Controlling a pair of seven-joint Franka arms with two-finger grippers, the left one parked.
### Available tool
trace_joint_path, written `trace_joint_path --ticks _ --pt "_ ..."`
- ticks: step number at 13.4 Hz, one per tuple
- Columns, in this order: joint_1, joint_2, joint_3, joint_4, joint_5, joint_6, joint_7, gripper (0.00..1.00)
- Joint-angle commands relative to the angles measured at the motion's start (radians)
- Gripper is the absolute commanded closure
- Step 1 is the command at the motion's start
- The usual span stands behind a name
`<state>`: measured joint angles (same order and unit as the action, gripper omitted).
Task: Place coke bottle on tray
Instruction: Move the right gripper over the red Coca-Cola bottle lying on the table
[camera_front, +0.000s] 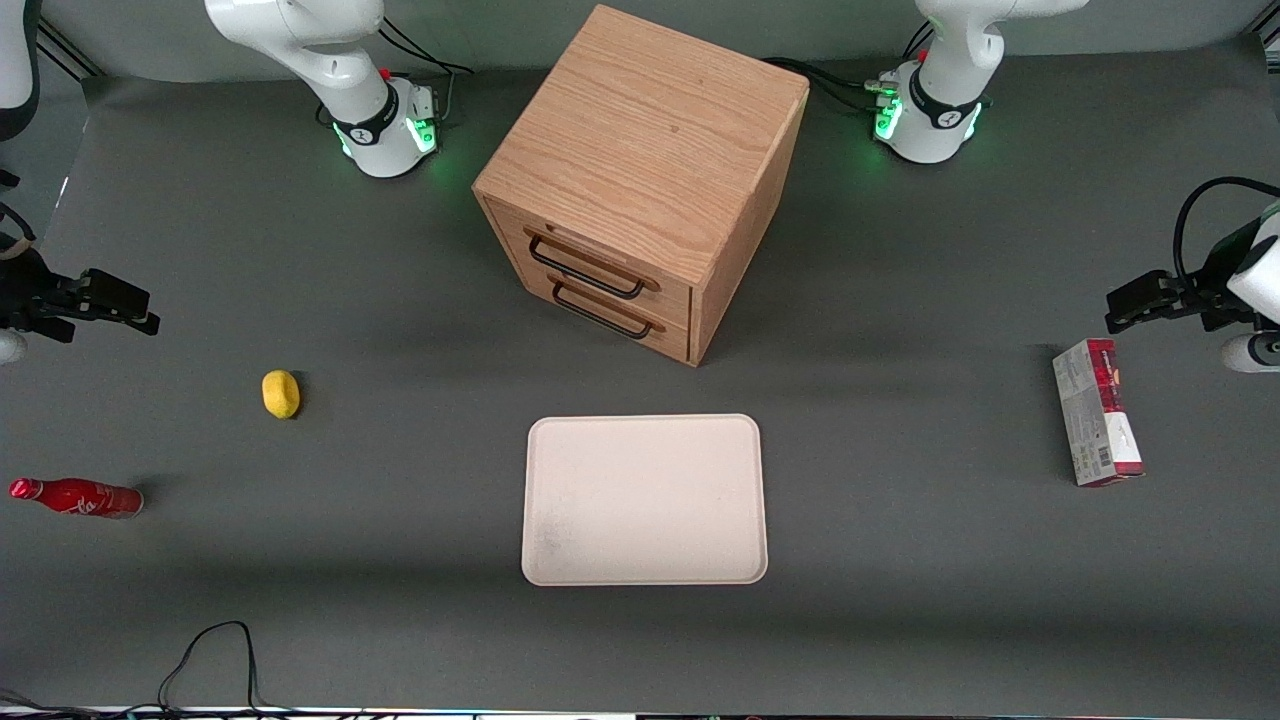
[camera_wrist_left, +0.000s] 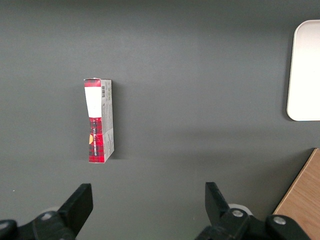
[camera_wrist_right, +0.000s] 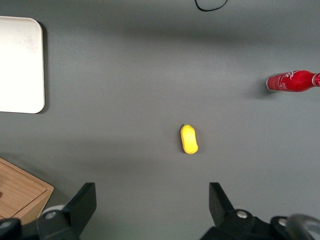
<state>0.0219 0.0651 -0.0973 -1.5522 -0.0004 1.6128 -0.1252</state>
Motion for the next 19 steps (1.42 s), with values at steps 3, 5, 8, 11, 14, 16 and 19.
trace_joint_path --ticks 3,5,8,11,14,16,19 --pt "-0.008 0.005 -0.013 0.018 -0.012 -0.005 -0.013 0.00" --pt "-0.060 0.053 -0.013 0.070 -0.010 -0.005 -0.020 0.00" --pt "-0.196 0.172 -0.013 0.188 -0.006 -0.005 -0.045 0.00" --pt "-0.310 0.339 -0.012 0.378 -0.001 -0.005 -0.195 0.00" --pt "-0.378 0.497 -0.004 0.584 -0.001 -0.002 -0.339 0.00" --pt "-0.418 0.533 -0.001 0.641 0.005 0.003 -0.381 0.00" --pt "-0.442 0.533 0.001 0.658 0.017 0.006 -0.384 0.00"
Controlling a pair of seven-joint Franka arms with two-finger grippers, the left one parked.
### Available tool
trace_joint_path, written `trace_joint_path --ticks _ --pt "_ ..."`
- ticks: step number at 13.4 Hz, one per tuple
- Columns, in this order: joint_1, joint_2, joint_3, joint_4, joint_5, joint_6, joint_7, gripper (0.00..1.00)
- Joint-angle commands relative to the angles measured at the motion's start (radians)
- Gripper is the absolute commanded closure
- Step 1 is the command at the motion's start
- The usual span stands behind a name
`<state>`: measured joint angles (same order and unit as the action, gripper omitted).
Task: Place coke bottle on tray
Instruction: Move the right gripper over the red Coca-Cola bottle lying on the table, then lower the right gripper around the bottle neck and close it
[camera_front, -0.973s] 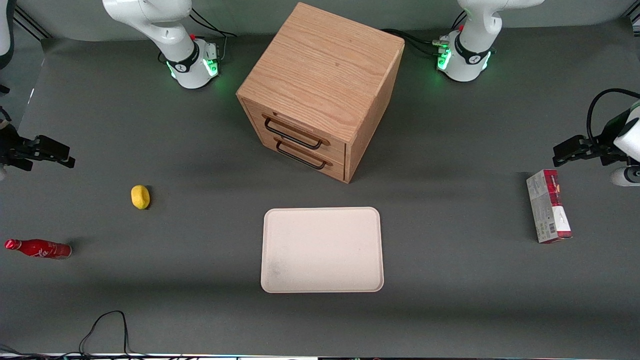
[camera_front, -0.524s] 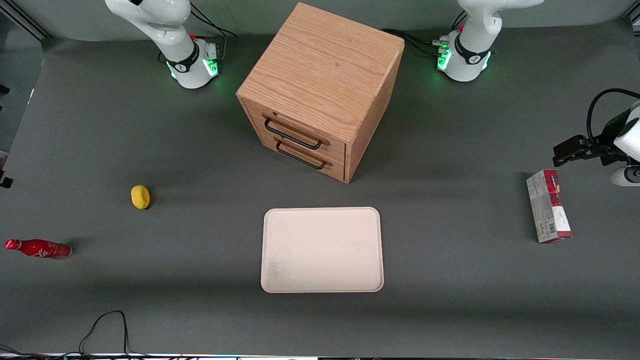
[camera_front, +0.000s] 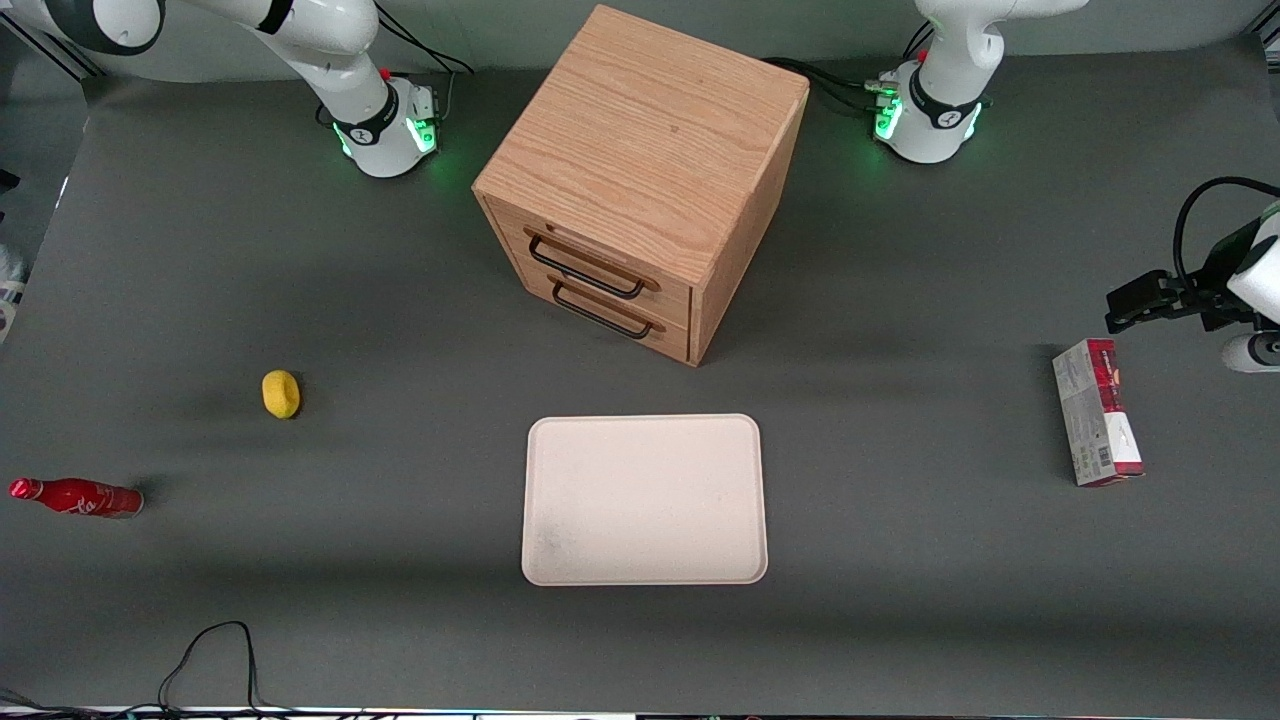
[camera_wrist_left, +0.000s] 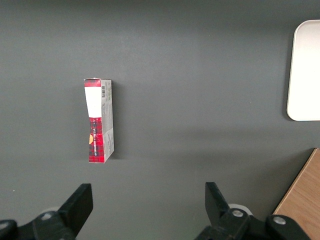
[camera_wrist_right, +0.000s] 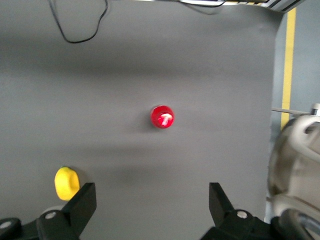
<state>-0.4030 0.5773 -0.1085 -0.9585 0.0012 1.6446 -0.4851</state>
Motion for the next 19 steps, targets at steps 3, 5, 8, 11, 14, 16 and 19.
trace_joint_path --ticks 3,5,8,11,14,16,19 --pt "-0.068 0.100 0.015 0.064 0.098 0.049 -0.116 0.00" --pt "-0.082 0.162 0.015 0.061 0.106 0.087 -0.118 0.00" --pt "-0.083 0.217 0.015 0.053 0.106 0.156 -0.115 0.00" --pt "-0.083 0.239 0.015 0.017 0.111 0.158 -0.115 0.00" --pt "-0.083 0.231 0.015 -0.045 0.114 0.200 -0.121 0.00" --pt "-0.082 0.231 0.015 -0.091 0.114 0.263 -0.121 0.00" --pt "-0.083 0.240 0.015 -0.105 0.114 0.285 -0.122 0.00"
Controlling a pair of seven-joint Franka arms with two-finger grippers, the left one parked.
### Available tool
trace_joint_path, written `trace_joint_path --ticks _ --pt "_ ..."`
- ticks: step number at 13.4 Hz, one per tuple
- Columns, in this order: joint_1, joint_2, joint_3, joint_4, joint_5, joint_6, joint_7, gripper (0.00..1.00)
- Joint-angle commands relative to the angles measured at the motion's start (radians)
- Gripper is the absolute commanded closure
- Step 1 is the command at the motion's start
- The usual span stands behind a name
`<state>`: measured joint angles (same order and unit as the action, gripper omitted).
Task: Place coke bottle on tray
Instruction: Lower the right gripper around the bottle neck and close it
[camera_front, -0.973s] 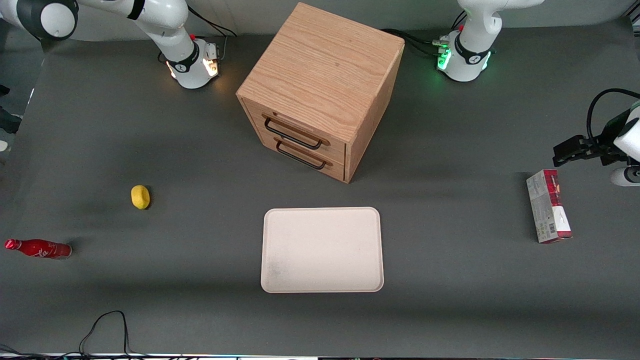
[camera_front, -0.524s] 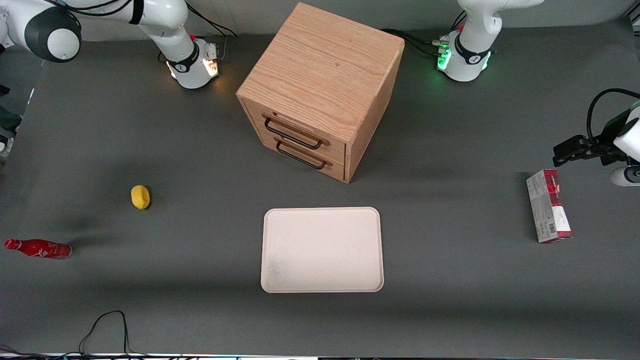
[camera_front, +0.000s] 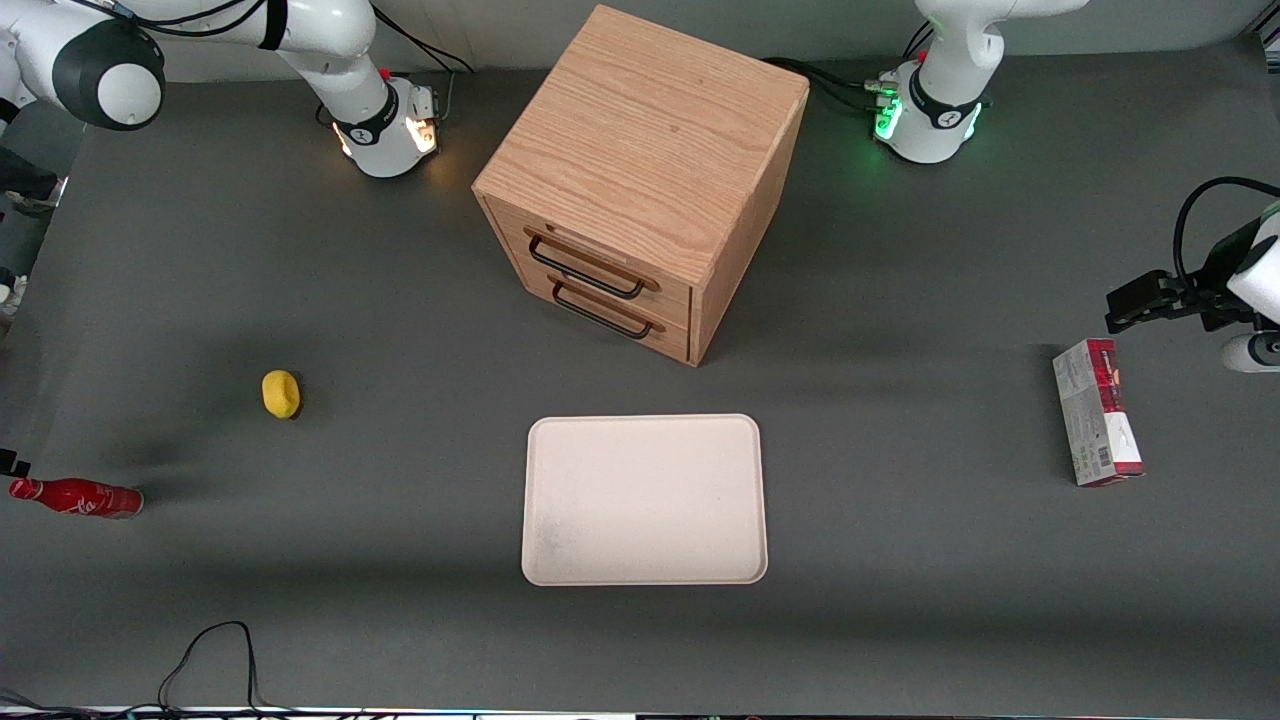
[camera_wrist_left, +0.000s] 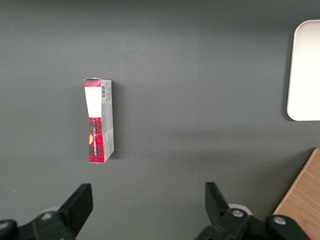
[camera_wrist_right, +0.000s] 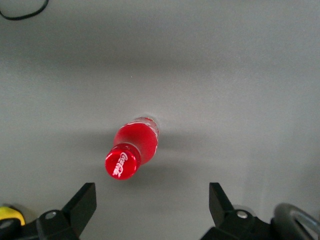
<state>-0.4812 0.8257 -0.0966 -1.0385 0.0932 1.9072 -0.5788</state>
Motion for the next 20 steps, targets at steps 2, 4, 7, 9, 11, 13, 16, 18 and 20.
trace_joint_path --ticks 2,4,7,9,11,13,16,18,20 --pt "-0.007 0.009 0.003 -0.025 0.022 0.039 -0.027 0.00" --pt "-0.005 0.019 0.003 -0.025 0.022 0.044 -0.029 0.00" --pt "0.000 0.032 0.005 -0.023 0.022 0.049 -0.027 0.00" --pt "0.003 0.041 0.009 -0.023 0.022 0.088 -0.027 0.00" --pt "0.006 0.043 0.012 -0.021 0.022 0.090 -0.026 0.00" --pt "0.007 0.043 0.023 -0.021 0.022 0.090 -0.026 0.00" --pt "0.007 0.043 0.023 -0.023 0.022 0.090 -0.026 0.00" --pt "0.007 0.043 0.025 -0.021 0.020 0.090 -0.027 0.22" --pt "0.007 0.043 0.029 -0.021 0.020 0.089 -0.058 0.58"
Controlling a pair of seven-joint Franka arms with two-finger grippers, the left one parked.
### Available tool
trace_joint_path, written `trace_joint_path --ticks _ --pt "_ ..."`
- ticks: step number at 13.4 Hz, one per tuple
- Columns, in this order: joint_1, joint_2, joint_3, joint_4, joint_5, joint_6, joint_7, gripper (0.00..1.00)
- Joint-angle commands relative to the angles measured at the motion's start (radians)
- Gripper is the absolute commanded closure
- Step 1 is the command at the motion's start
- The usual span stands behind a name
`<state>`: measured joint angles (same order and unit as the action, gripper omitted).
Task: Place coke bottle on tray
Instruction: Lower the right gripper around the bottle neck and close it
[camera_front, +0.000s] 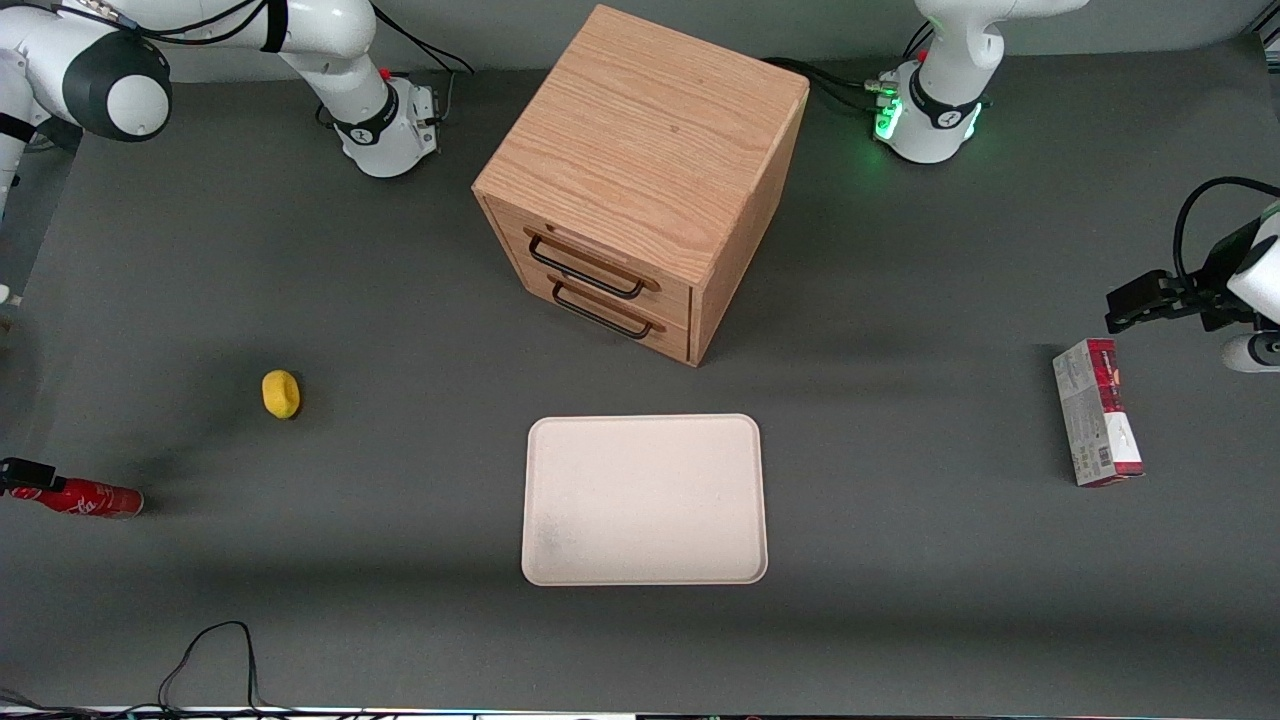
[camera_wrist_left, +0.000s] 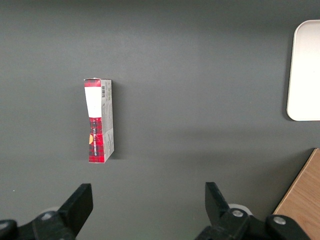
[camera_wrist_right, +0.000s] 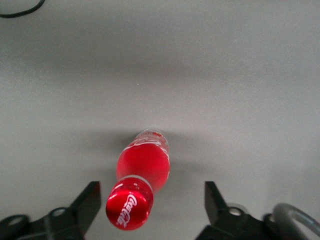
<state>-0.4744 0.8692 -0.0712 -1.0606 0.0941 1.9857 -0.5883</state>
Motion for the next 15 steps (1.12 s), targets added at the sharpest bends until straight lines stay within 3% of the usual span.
trace_joint_path --ticks 1,2,4,6,11,15 --pt "0.000 -0.001 0.004 0.001 0.018 0.010 -0.053 0.65" --pt "0.000 -0.001 0.005 0.001 0.018 0.010 -0.057 0.78" --pt "0.000 -0.001 0.005 0.001 0.018 0.010 -0.087 0.94" --pt "0.000 -0.001 0.005 0.001 0.018 0.010 -0.090 1.00" --pt "0.010 -0.013 0.004 0.011 0.015 -0.005 -0.100 1.00" --pt "0.005 -0.085 -0.007 0.111 0.007 -0.215 -0.134 1.00"
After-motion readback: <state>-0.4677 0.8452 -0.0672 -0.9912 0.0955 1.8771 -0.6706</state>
